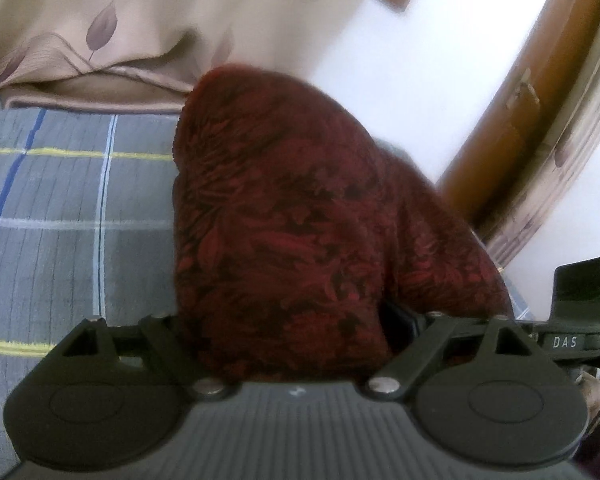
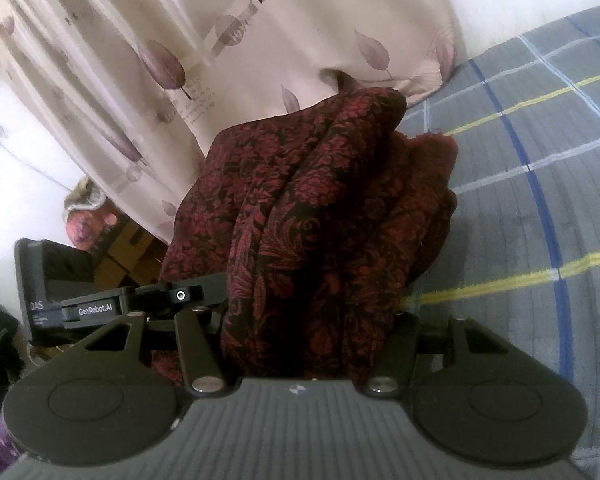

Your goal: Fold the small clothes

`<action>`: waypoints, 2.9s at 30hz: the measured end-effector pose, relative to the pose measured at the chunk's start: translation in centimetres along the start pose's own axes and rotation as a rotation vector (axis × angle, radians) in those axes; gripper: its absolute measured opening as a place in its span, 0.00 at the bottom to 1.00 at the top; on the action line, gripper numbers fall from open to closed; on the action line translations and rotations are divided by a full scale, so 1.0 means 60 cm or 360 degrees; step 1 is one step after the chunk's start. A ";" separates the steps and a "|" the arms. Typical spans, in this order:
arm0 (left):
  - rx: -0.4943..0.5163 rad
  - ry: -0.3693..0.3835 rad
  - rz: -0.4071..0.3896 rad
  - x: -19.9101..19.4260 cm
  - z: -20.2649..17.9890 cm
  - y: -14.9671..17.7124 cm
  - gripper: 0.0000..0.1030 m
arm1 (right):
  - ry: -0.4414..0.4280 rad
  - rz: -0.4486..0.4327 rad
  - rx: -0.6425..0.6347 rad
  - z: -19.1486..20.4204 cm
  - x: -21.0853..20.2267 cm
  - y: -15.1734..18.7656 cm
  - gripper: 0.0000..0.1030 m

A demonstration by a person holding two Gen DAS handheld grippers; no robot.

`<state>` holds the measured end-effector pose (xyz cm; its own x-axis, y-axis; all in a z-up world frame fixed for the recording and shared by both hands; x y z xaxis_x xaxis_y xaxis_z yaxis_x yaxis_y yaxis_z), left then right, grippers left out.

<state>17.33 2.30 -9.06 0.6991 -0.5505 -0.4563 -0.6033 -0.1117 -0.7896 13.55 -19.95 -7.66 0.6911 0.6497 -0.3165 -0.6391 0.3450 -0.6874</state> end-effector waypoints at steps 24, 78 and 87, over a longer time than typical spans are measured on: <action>-0.0017 -0.0042 -0.0065 0.052 0.053 -0.008 0.92 | 0.0090 -0.0023 -0.0058 -0.033 0.065 -0.008 0.57; 0.0514 -0.0776 -0.0568 -0.132 -0.054 0.062 0.98 | 0.0740 -0.0258 -0.0692 0.030 -0.020 0.012 0.98; 0.0596 -0.0847 -0.0541 -0.144 -0.089 0.076 0.98 | 0.0920 -0.0470 -0.0707 0.055 -0.106 0.050 0.99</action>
<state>6.49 2.14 -6.50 0.9734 -0.0489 -0.2236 -0.2152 0.1376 -0.9668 6.09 -20.79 -5.55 0.9552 0.0757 -0.2860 -0.2910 0.0660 -0.9545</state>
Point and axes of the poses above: each gripper's, at about its wrist camera, not at the fingertips, and x roughly the way its jaws point, z to its left, y to its underside, the point moved 5 cm from there along x, roughly the way its jaws point, and after that the axes turned 10 degrees about -z, right-handed, at the moved point
